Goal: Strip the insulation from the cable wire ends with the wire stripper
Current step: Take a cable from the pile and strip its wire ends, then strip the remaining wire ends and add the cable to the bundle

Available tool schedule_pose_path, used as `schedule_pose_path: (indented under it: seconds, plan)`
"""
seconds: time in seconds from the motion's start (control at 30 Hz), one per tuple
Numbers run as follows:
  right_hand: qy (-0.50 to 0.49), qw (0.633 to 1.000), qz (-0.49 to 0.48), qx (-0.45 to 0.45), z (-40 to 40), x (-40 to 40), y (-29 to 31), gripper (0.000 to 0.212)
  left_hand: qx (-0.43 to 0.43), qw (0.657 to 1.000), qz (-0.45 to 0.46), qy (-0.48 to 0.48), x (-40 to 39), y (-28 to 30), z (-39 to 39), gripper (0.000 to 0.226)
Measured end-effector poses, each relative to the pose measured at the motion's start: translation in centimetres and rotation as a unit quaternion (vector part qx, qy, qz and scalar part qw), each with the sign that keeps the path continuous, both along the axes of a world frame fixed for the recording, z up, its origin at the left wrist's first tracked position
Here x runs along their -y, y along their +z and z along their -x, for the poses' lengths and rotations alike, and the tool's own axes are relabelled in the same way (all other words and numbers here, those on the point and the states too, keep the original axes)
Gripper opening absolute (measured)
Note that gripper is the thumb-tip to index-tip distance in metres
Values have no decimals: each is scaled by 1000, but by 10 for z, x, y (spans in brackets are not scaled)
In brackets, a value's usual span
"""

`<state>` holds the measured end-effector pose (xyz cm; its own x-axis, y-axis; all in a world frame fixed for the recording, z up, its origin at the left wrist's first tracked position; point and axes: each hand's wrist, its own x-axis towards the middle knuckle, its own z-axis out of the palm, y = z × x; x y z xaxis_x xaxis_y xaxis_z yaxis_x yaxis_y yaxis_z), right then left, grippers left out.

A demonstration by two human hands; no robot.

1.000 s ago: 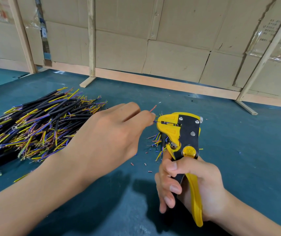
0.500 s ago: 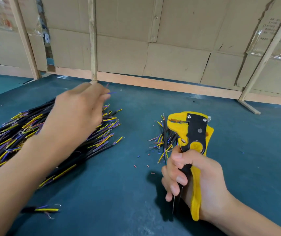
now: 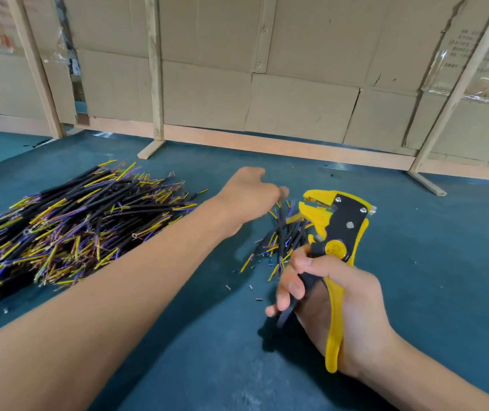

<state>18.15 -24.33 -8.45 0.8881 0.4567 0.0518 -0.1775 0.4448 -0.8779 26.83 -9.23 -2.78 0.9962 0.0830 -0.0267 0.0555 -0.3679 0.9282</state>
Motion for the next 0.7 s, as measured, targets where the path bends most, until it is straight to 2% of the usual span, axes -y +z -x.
schedule_pose_path:
  seconds: [0.07, 0.1, 0.17, 0.2, 0.27, 0.33, 0.47, 0.57, 0.7]
  plan:
    - [1, 1000, 1, -3, 0, 1, 0, 22, 44, 981, -190, 13, -15, 6, 1, 59]
    - [2, 1000, 2, 1, 0, 0, 0, 22, 47, 955, -294, 4, -28, 10, 5, 48]
    - [5, 1000, 5, 12, -2, -2, 0, 21, -28, 887, -456, -63, -58, 17, 14, 30]
    - [8, 1000, 6, 17, -2, -3, 1, 20, -103, 858, -494, -96, -70, 19, 20, 34]
    - [17, 1000, 4, 20, -2, -4, 1, 18, -234, 821, -507, -120, -86, 20, 35, 46]
    - [22, 1000, 1, 19, -1, -4, 2, 18, -248, 804, -528, -115, -90, 17, 45, 49]
    - [13, 1000, 5, 19, 1, -3, 3, 20, -155, 791, -579, -123, -82, 6, 55, 36]
    - [13, 1000, 10, 20, 1, -4, 3, 20, -86, 808, -575, -100, -84, -2, 59, 23]
    - [9, 1000, 9, 13, 0, -4, 3, 21, 80, 825, -559, -34, -83, -16, 58, 14]
